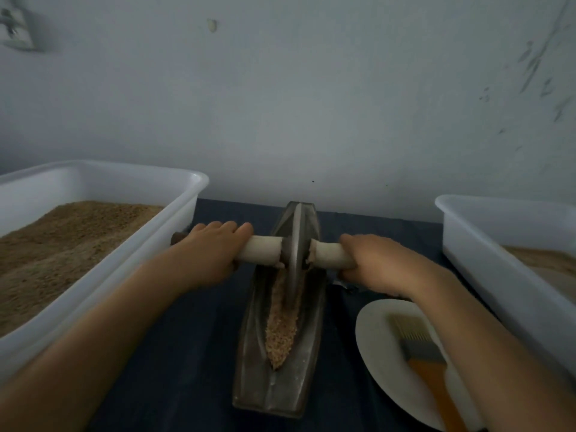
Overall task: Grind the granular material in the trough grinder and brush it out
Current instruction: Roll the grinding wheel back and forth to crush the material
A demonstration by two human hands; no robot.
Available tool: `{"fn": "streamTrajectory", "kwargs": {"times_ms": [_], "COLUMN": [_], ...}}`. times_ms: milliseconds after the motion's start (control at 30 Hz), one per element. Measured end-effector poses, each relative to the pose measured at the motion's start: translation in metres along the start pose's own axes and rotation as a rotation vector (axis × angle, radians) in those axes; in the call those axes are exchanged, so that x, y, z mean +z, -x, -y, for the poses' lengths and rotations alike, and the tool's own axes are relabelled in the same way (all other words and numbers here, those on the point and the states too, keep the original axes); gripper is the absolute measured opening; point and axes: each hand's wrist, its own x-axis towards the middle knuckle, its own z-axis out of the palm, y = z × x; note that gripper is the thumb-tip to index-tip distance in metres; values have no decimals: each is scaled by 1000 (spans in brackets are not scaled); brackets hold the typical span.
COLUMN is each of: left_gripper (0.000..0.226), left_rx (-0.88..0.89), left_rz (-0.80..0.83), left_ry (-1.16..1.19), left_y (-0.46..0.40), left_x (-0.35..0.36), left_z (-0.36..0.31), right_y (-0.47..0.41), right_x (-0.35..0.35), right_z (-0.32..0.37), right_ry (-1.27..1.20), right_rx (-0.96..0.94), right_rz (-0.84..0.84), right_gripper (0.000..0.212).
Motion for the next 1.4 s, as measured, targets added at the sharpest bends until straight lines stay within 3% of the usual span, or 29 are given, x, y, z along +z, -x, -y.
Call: {"fn": "streamTrajectory", "kwargs": {"times_ms": [167, 333, 467, 633, 767, 900, 1067, 1200, 1300, 1400], "left_gripper": [39, 37, 32, 37, 39, 42, 45, 38, 37, 33], "left_rx": [46, 78, 19, -93, -102, -85, 0, 84, 102, 70], "left_rz": [392, 448, 317, -119, -311, -198, 134, 368, 392, 311], "left_ry": [73, 72, 102, -10, -17, -31, -7, 18, 41, 80], "left_y": [22, 24, 9, -11, -14, -9, 12, 25, 25, 16], "left_x": [-33, -39, -23, 13, 21, 14, -10, -31, -35, -26], "left_z": [-5, -6, -1, -2, -8, -6, -4, -3, -3, -3], "right_y": [25, 33, 14, -14, -21, -12, 10, 30, 35, 27], "right_x": [-26, -28, -15, 20, 32, 22, -9, -26, -27, -22], "right_z": [12, 11, 5, -6, -9, -8, 5, 10, 10, 7], "right_ry": [-45, -62, -91, 128, 133, 97, -16, -43, -94, -122], "right_rx": [-54, -61, -14, 14, 45, 5, -22, -75, -82, -55], "right_rz": [294, 370, 211, -310, -457, -292, 108, 328, 382, 321], "right_gripper": [24, 25, 23, 21, 23, 19, 20, 26, 27, 28]}}
